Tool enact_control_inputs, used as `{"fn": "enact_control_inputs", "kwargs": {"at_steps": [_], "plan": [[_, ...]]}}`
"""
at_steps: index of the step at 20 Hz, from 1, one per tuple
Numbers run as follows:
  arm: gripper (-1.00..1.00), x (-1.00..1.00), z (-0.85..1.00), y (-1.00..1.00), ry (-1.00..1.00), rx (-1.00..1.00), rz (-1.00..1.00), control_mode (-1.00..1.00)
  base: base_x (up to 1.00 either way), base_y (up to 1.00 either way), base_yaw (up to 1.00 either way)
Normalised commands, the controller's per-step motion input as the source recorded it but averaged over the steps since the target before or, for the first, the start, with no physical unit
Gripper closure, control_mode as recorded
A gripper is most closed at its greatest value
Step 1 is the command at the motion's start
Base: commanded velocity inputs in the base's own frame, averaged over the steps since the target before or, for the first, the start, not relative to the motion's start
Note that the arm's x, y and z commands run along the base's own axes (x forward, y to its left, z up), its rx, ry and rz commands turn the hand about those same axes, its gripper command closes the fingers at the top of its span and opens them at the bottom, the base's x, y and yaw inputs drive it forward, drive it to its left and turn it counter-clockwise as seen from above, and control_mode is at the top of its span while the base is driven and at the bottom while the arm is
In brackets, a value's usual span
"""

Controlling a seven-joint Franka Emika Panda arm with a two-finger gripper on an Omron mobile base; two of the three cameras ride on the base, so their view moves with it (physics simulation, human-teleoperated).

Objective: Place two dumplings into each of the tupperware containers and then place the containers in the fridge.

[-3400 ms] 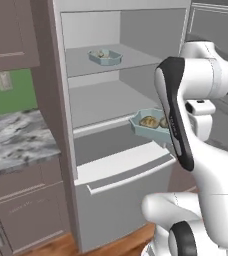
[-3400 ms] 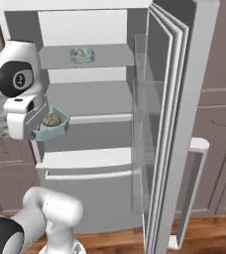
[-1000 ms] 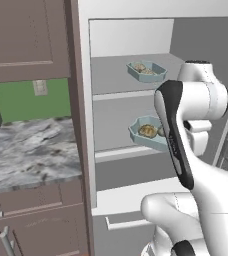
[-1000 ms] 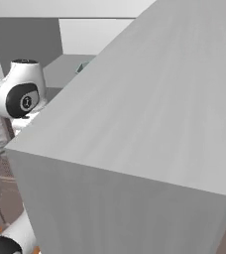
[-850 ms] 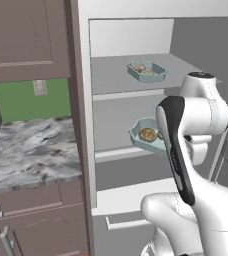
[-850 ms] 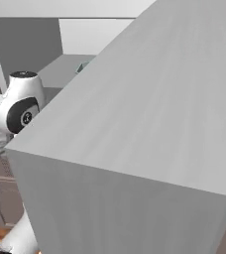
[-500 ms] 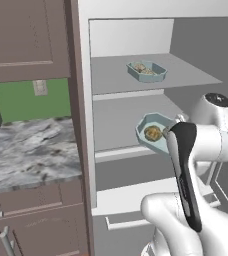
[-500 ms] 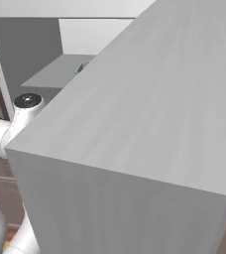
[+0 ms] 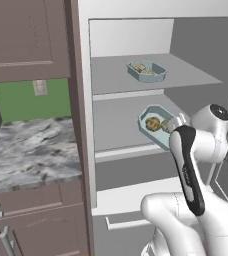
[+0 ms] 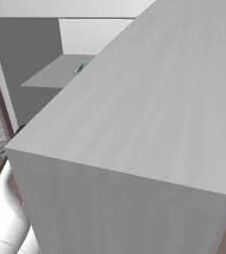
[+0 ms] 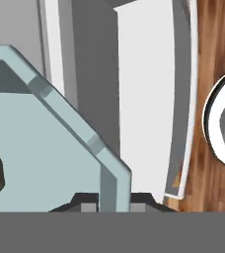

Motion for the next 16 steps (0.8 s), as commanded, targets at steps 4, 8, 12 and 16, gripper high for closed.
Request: {"fn": "enact_control_inputs", "kwargs": {"at_steps": [4,8,12,16], "plan": [[1.0,1.0,-0.18,-0.05,0.0,0.1,0.04,-1.0,0.0,0.0,0.0],[1.0,1.0,-0.15,0.0,0.0,0.07,0.02,-1.0,0.0,0.0,0.0],[1.0,1.0,-0.28,0.0,0.0,0.02,0.01,-1.0,0.0,0.0,0.0],[1.0,0.7,-0.23,0.01,0.0,0.0,0.0,-1.0,0.0,0.0,0.0]]}}
